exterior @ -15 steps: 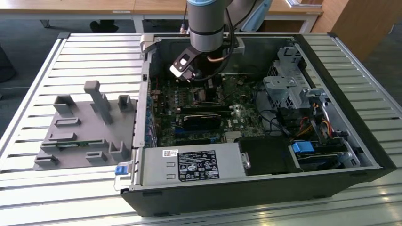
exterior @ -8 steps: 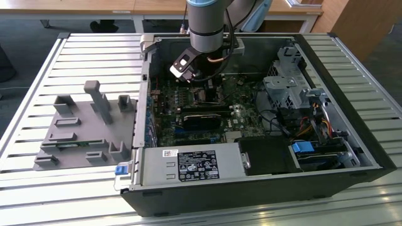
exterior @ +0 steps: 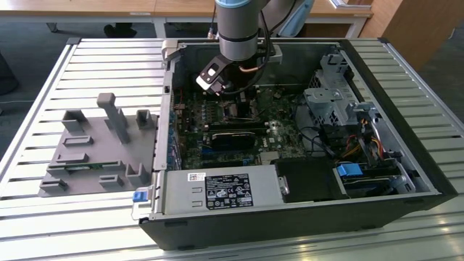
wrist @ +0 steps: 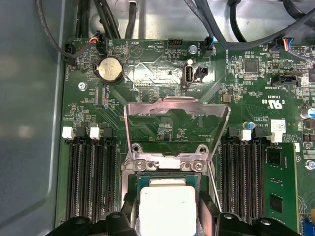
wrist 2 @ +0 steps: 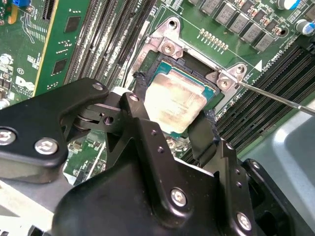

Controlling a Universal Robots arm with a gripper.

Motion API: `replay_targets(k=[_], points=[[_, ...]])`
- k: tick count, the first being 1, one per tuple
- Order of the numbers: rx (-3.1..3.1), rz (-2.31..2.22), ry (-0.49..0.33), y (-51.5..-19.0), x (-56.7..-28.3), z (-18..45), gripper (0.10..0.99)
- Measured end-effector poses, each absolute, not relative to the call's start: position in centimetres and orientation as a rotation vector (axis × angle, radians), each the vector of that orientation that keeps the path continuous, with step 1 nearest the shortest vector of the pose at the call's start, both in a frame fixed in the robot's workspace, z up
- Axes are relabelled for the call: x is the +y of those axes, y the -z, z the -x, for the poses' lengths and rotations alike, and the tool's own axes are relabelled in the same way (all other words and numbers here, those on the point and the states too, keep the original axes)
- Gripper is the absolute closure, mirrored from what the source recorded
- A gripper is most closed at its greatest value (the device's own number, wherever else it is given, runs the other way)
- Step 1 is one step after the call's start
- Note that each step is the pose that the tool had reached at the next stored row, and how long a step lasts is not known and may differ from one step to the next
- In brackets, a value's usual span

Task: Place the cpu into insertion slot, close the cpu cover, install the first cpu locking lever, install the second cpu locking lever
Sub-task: 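Place the cpu into insertion slot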

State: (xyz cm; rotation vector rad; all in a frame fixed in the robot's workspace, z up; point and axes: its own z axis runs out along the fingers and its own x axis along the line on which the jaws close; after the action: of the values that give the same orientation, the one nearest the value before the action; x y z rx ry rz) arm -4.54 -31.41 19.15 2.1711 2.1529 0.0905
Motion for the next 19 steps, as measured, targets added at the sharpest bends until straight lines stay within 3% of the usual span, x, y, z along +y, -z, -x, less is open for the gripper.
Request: replay_targets(k=[8, 10, 11, 19], points=[[2.153, -2.171, -0.091, -19.12, -31.41, 4.54, 0.475], [2.153, -2.171, -0.09, -19.12, -31.41, 4.54, 0.49], [2.153, -2.171, -0.09, -19.12, -31.41, 4.54, 0.545], [2.145, -2.179, -0.09, -19.27, -31.41, 4.53, 0.545]])
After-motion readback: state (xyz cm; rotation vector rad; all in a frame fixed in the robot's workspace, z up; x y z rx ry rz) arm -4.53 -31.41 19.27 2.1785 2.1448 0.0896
